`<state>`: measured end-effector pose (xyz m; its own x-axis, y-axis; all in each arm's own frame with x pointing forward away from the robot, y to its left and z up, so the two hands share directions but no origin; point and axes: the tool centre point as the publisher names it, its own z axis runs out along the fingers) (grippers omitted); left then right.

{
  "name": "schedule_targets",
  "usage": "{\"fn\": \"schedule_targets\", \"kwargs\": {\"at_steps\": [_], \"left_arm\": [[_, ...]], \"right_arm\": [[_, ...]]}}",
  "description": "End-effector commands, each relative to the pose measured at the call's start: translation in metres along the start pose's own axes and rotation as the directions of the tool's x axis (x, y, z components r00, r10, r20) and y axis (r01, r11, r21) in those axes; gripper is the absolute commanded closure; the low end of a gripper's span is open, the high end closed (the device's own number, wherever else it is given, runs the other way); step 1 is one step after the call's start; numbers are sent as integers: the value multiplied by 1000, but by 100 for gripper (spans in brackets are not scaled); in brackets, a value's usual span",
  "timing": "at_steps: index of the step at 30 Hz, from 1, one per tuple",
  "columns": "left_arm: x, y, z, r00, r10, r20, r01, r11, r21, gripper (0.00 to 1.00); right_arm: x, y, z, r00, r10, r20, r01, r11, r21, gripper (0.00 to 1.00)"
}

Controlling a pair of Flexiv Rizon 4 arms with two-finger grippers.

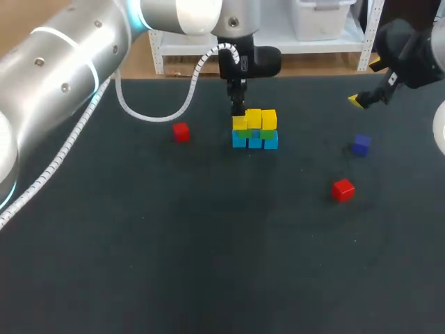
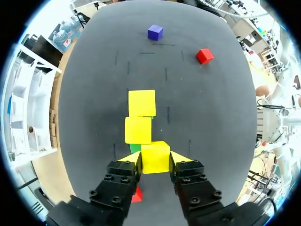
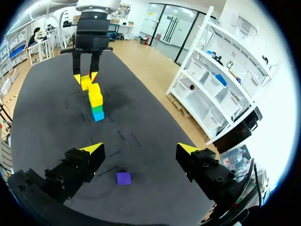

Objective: Place the blue cubes, place green cubes on the blue cubes, place the yellow cubes on the green cubes, then place the red cubes on the yellow cubes, and place purple cube on the red cubes.

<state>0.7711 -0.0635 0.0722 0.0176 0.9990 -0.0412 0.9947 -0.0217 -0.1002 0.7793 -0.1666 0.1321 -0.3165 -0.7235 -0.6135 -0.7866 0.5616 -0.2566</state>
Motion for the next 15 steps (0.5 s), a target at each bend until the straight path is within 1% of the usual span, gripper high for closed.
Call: {"fn": "schedule_targets", "kwargs": {"at_steps": [1,15], "left_arm": [[-3,8,-1,1000,3,-14,-3,1000,26,100],[-2,13,7,1000,-11,-16,11,1000,21,100]], "right_arm": [[0,1,0,1000,1,-2,-1,1000,4,0],[0,1,0,1000,1,-2,-1,1000,4,0]]}}
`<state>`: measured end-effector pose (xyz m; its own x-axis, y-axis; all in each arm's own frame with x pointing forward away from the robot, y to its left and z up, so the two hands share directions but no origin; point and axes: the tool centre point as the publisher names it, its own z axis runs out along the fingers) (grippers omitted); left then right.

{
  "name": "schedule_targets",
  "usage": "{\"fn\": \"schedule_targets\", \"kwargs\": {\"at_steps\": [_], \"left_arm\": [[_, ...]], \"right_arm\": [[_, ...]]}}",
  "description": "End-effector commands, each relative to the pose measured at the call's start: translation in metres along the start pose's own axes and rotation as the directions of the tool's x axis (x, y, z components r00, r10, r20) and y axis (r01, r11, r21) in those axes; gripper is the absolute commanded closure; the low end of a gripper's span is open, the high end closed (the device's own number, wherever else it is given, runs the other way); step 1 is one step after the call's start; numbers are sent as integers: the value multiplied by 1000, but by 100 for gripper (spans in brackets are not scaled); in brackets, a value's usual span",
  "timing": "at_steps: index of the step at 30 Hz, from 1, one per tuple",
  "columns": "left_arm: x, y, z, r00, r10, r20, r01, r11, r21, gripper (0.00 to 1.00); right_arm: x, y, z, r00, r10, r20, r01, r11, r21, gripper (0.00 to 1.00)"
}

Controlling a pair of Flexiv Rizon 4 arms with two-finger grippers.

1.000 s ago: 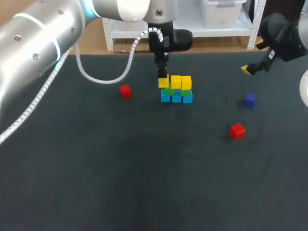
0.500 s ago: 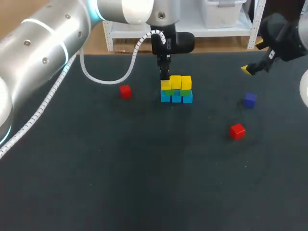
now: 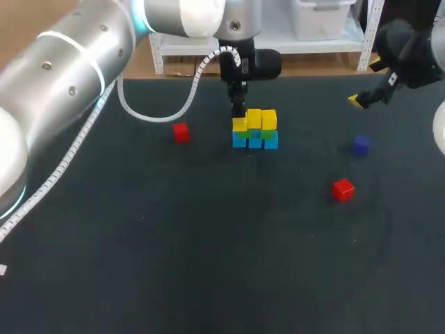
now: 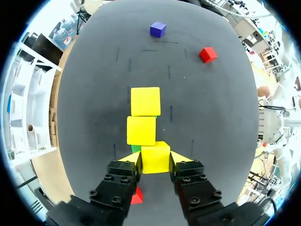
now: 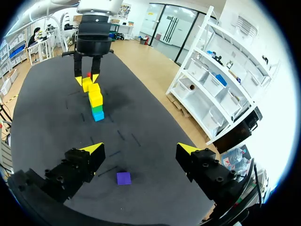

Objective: Place the blue cubes, place green cubes on the blue cubes, place the yellow cubes on the green cubes, then place the red cubes on the yellow cubes, and place purple cube on the red cubes.

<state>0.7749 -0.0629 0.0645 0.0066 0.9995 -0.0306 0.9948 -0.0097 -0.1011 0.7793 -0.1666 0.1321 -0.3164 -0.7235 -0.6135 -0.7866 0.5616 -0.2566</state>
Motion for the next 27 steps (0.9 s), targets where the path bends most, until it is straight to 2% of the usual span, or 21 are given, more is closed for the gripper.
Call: {"fn": "schedule_targets", "kwargs": {"at_steps": [1,27], "left_arm": [[-3,9,0,1000,1,-6,0,1000,19,100],[-3,15,1,1000,-13,1,13,1000,-5,100]], "right_arm": [[0,1,0,1000,1,-2,-1,1000,4,0],[0,1,0,1000,1,-2,-1,1000,4,0]]}}
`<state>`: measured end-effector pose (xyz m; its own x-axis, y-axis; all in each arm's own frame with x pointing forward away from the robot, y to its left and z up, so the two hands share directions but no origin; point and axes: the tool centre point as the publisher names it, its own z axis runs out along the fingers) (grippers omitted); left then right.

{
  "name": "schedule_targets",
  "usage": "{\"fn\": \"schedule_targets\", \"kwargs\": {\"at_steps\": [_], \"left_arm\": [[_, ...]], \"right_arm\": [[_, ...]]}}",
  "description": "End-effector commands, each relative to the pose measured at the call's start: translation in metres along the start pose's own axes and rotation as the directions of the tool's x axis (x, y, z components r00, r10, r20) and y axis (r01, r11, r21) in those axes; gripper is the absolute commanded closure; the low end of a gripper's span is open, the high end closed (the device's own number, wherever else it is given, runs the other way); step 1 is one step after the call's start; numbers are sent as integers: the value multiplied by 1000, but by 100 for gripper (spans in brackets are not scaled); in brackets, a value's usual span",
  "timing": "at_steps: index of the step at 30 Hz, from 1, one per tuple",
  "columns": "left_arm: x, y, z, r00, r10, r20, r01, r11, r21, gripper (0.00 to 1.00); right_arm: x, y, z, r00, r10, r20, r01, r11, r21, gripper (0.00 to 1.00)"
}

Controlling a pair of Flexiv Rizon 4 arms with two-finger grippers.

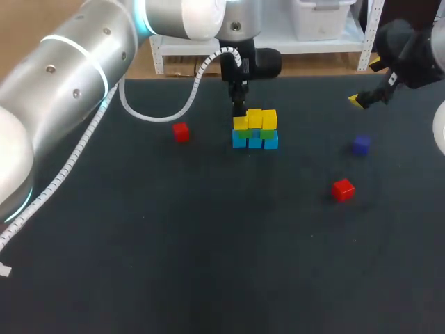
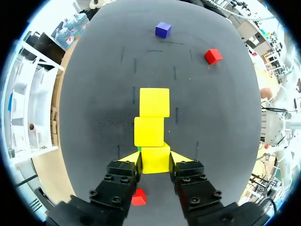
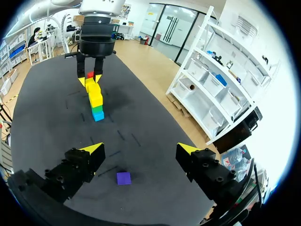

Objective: Place the blue cubes, place green cubes on the blue cubes, place the yellow cubes on the green cubes, then place the red cubes on the yellow cubes, and place purple cube on the red cubes.

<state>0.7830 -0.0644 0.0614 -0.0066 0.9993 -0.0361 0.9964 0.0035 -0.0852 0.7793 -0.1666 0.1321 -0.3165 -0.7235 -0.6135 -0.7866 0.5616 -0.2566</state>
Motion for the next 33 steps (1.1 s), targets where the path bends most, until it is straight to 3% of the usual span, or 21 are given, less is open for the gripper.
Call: {"fn": "schedule_targets", "kwargs": {"at_steps": [1,26,30,31,32,33], "left_arm": [[-2,8,-1,1000,-2,-6,2,1000,12,100],[-4,12,0,1000,-6,-1,6,1000,17,98],[-4,11,0,1000,-7,1,7,1000,22,62],[-4,11,0,1000,-8,1,8,1000,23,46],[-4,11,0,1000,-11,2,10,1000,24,9],[-4,11,0,1000,-18,4,18,1000,23,0]], "right_arm": [[0,1,0,1000,1,-2,-1,1000,4,0],[0,1,0,1000,1,-2,-1,1000,4,0],[0,1,0,1000,1,-2,-1,1000,4,0],[0,1,0,1000,1,-2,-1,1000,4,0],[0,1,0,1000,1,-2,-1,1000,4,0],[0,1,0,1000,1,-2,-1,1000,4,0]]}}
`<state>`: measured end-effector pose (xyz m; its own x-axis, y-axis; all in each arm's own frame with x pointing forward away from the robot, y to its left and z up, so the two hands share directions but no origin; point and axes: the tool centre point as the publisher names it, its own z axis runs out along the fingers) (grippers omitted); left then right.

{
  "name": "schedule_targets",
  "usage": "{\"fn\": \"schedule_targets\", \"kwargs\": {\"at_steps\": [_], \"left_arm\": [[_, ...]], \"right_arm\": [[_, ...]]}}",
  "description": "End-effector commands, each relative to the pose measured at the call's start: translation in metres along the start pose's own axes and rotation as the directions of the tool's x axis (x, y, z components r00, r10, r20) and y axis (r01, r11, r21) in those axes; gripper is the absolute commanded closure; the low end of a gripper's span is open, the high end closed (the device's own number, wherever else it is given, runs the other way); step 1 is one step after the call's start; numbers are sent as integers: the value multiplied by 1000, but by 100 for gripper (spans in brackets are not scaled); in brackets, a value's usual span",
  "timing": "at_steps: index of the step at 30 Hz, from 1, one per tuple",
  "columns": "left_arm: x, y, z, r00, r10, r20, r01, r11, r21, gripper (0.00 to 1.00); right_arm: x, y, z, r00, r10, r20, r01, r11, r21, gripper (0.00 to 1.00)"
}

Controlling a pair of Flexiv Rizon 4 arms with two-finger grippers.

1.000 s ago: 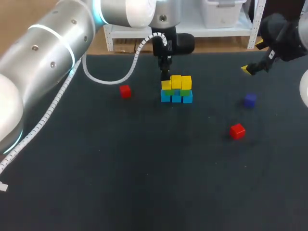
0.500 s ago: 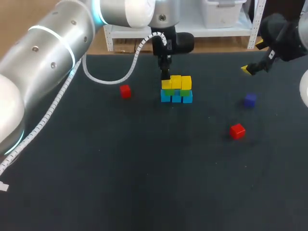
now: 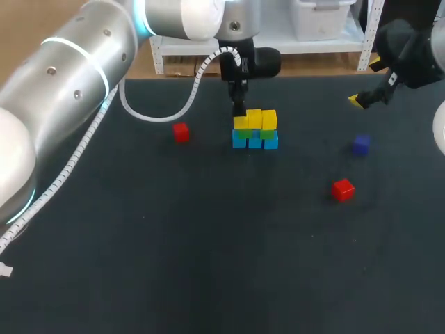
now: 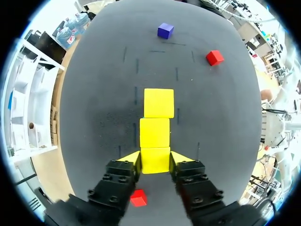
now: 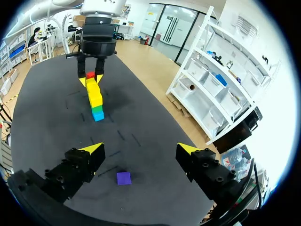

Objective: Place the blue cubes, place green cubes on the blue cubes, place the yellow cubes on the green cubes, then place the red cubes on the yellow cubes, and place purple cube on the red cubes.

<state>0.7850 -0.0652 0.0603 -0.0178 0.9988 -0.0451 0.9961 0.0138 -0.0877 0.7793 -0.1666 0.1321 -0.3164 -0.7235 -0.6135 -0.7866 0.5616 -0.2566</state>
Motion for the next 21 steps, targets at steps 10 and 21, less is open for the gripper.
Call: {"fn": "schedule_targets", "kwargs": {"at_steps": [10,21], "left_arm": [[9,11,-15,998,-57,21,58,998,-36,0],[75,13,-41,950,-310,45,313,942,-121,0]], "right_arm": [[0,1,0,1000,1,-2,-1,1000,4,0],[0,1,0,1000,1,-2,-1,1000,4,0]]}}
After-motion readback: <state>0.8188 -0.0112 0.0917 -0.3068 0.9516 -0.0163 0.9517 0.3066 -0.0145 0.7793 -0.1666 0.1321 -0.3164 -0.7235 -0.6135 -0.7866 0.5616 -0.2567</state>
